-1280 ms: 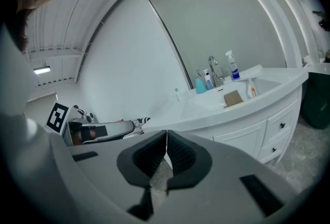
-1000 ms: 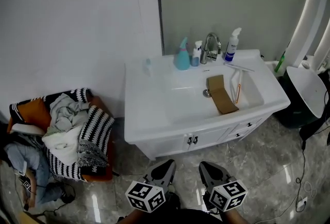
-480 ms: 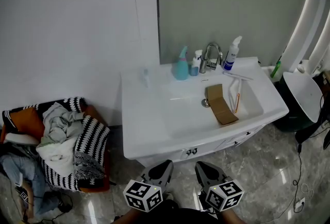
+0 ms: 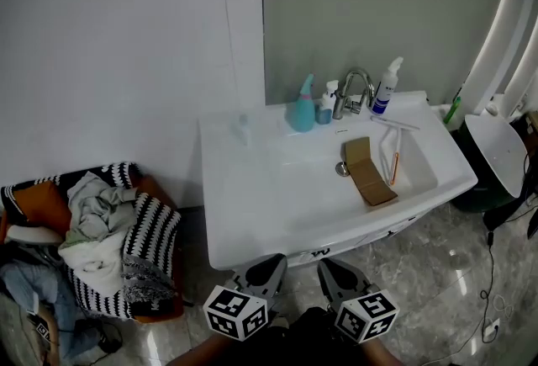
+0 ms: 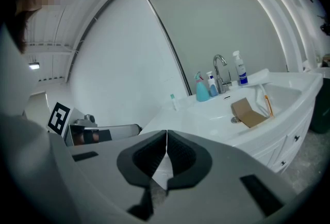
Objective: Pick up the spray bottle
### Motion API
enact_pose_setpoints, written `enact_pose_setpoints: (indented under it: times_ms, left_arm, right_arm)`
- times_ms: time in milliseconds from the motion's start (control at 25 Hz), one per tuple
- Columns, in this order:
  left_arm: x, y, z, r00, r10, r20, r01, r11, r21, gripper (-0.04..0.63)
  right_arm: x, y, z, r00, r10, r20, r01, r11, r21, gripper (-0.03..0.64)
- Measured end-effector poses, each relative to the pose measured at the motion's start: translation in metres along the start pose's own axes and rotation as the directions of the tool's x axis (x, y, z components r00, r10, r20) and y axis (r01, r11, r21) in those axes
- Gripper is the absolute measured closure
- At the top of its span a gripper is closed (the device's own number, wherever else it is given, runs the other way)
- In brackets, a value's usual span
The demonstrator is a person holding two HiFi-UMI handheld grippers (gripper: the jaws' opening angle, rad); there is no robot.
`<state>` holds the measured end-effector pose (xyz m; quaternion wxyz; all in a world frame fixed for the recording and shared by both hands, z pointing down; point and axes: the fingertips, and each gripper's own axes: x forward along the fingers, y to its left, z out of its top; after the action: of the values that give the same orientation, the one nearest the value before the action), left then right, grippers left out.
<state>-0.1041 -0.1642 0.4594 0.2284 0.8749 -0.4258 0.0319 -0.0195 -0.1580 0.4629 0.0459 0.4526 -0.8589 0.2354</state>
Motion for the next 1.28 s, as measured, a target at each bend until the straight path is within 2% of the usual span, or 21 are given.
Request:
enact_pose_setpoints:
  times_ms: [240,440,720,1040,1280]
  left_arm:
    - [0.016,0.002,0.012,1.000,-0.014,0.009,0.014,0.998,0.055,0.575]
    - [0.033,0.009,0.028,0.999,-0.001,0.033,-0.001,0.998,0.057,0.575]
    - [0.072,0.035,0.057,0.996,0.063,0.058,-0.066,0.997,0.050,0.575]
    - [0.136,0.046,0.096,0.994,0.070,0.085,-0.075,0.996,0.057,0.575]
    - [0.179,0.053,0.110,0.993,0.086,0.078,-0.090,0.995,0.053,0.575]
  right_arm:
    - [0.008,-0.015,0.008,1.000,-0.029,0.008,0.029,1.000,-0.004,0.609]
    - [0.026,-0.027,0.025,1.000,-0.018,0.009,0.018,1.000,-0.025,0.609]
    - [0.059,-0.058,0.053,1.000,0.006,-0.005,-0.007,0.999,-0.038,0.609]
    - [0.085,-0.108,0.089,1.000,0.020,-0.012,-0.020,0.999,-0.032,0.609]
    - [0.103,-0.140,0.113,0.999,0.037,-0.016,-0.038,0.998,-0.040,0.609]
